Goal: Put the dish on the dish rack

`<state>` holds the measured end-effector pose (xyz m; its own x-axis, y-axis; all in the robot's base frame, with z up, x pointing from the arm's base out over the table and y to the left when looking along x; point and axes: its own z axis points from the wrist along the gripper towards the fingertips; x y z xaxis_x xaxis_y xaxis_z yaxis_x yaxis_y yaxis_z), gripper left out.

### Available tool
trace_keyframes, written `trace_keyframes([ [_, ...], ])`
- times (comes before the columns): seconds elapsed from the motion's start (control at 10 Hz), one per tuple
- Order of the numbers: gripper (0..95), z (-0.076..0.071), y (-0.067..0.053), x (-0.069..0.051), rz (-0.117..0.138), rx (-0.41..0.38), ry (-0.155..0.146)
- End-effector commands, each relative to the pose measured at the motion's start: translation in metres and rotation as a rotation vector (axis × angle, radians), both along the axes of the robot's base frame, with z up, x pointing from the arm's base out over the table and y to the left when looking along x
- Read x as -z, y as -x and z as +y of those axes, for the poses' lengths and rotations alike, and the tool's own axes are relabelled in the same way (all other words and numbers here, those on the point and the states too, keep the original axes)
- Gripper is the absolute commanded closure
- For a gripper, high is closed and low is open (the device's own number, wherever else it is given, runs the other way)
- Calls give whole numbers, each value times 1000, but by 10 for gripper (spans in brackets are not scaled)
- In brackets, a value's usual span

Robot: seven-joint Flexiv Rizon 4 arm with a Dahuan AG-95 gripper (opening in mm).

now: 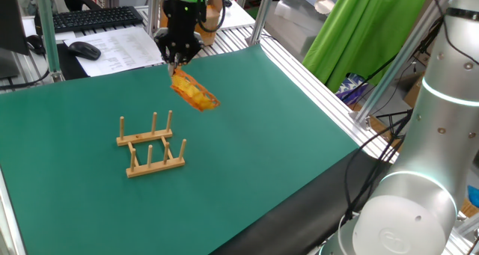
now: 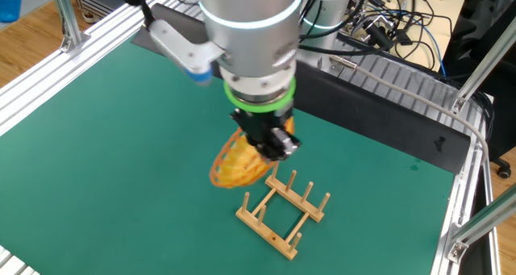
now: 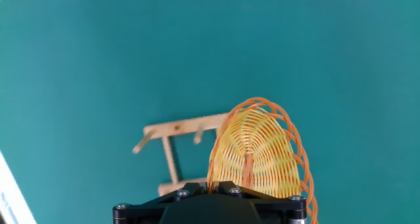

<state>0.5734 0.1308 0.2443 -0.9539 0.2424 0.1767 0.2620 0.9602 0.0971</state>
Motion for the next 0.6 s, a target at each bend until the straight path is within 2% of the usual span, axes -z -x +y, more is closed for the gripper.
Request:
trace_keyframes([
  [0.1, 950, 24, 12, -1, -54, 152, -127],
  [0.2, 950, 29, 14, -1, -65, 169, -144],
  [0.3, 950, 36, 16, -1, -60, 226, -208],
  [0.4, 950, 38, 17, -1, -61, 246, -227],
  [0.6, 950, 53, 19, -3, -95, 297, -250],
])
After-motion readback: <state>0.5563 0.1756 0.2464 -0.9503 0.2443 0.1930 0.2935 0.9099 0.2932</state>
